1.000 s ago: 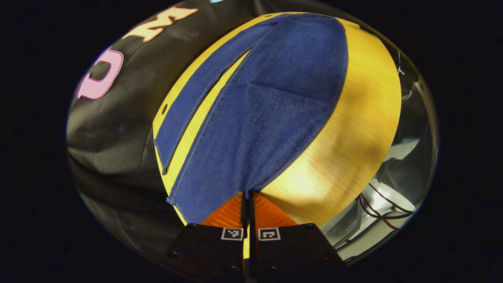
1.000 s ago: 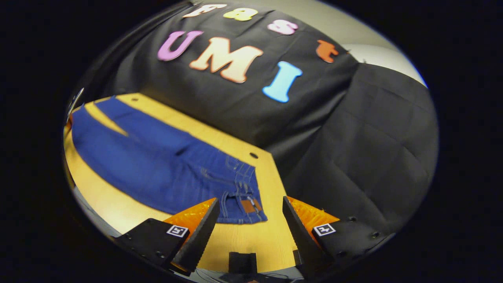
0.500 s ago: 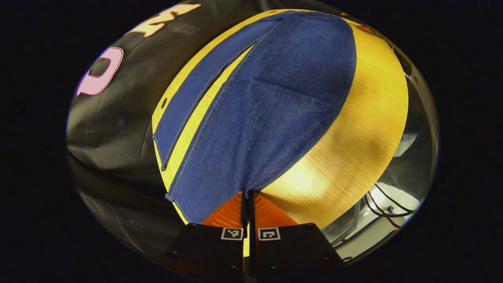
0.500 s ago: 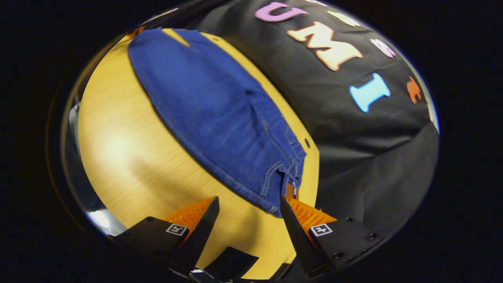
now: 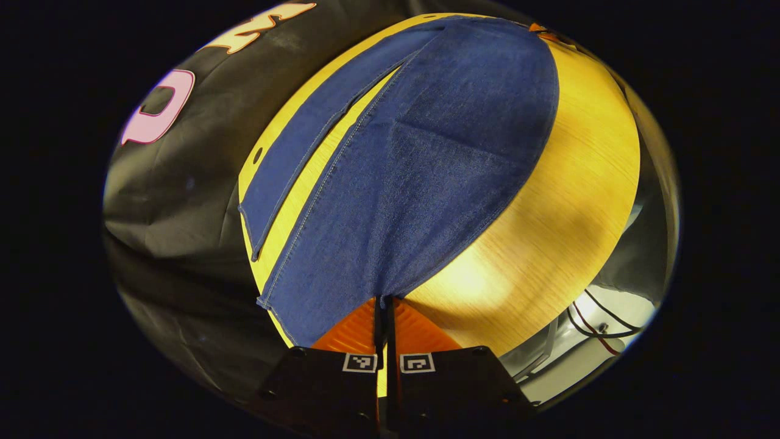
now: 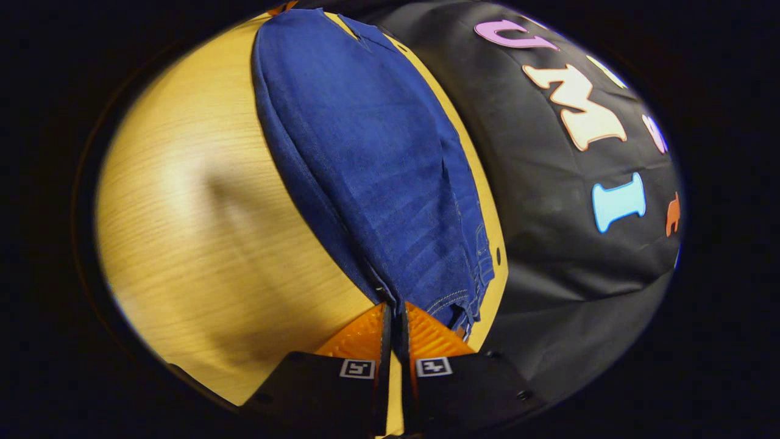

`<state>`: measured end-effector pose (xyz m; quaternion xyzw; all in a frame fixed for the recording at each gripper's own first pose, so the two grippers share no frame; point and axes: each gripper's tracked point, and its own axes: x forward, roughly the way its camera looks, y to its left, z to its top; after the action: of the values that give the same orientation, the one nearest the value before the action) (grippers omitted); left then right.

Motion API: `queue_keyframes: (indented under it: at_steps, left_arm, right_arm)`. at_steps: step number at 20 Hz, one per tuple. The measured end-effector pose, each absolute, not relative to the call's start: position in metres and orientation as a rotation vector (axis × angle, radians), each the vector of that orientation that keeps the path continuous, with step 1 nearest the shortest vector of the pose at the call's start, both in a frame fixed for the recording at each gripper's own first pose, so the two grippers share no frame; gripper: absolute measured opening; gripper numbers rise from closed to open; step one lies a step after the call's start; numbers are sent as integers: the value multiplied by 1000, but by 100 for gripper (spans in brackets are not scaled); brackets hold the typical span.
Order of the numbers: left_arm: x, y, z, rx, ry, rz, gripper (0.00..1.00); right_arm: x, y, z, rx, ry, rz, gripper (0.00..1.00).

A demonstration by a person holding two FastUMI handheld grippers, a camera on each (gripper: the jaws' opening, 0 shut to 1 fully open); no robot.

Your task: Grasp the waist and the cuffs of the jeans and fold them to make the two legs overlap; first hold the waist and fold one-third of the jeans toward the cuffs, then hold the cuffs and fold the remaining one-third in the same direction to finish folding.

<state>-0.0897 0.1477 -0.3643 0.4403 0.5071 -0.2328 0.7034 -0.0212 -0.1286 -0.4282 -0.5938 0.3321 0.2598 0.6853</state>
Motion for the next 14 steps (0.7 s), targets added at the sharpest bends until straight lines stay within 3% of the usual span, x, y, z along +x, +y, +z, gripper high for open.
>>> queue_keyframes:
  at_steps: [1, 9, 14]
  left_arm:
    - [-89, 147, -363, 958, 1136, -504, 0]
    - [-67, 144, -333, 772, 1141, -361, 0]
    - [4, 135, -278, 718, 1041, -252, 0]
  right_arm:
    - [-22, -130, -426, -1302, 759, 578, 2]
    - [7, -118, -358, -1119, 662, 399, 2]
    - [72, -101, -316, -1038, 549, 298, 1]
